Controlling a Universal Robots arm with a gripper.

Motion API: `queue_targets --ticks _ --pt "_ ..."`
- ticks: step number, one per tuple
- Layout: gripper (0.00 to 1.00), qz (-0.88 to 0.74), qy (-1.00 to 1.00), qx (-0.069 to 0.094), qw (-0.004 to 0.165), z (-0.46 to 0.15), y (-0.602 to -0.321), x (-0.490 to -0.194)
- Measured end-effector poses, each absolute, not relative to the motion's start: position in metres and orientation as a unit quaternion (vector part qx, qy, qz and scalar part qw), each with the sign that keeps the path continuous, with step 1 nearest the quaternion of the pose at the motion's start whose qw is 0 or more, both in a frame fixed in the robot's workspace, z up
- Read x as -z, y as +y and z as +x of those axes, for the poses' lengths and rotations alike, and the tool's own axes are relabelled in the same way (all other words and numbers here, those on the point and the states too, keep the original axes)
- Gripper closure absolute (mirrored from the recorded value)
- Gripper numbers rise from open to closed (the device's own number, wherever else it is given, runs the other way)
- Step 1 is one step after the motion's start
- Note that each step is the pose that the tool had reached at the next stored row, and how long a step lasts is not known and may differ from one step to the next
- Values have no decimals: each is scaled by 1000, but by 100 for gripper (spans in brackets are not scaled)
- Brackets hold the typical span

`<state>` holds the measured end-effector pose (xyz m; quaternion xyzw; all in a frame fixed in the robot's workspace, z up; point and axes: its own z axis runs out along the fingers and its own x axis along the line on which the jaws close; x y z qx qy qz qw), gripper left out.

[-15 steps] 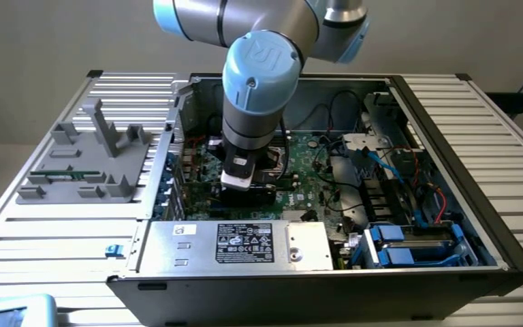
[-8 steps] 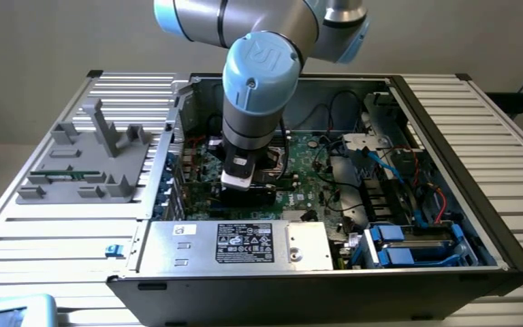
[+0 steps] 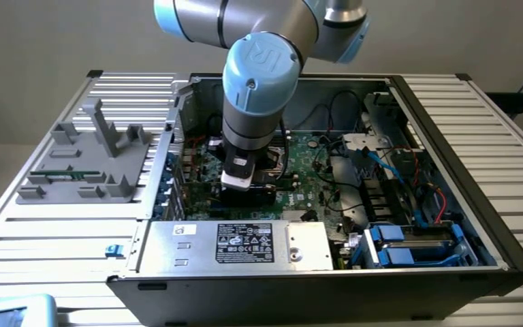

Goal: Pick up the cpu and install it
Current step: 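Install the second cpu locking lever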

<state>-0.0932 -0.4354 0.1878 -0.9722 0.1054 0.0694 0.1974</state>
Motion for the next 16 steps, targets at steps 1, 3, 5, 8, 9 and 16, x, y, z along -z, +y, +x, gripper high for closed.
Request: queue_targets --ticks 1,3,5,8,9,16 --pt "88 -972 105 -69 197 -93 -435 -188" --pt "88 -972 105 -69 197 -93 -435 -188" --pt "88 -972 105 -69 197 -93 -436 -188" --pt "88 -972 105 -69 197 -93 -436 -188" --pt "88 -972 105 -69 197 -93 -436 -188" --pt "88 -972 105 -69 197 -94 -436 -187"
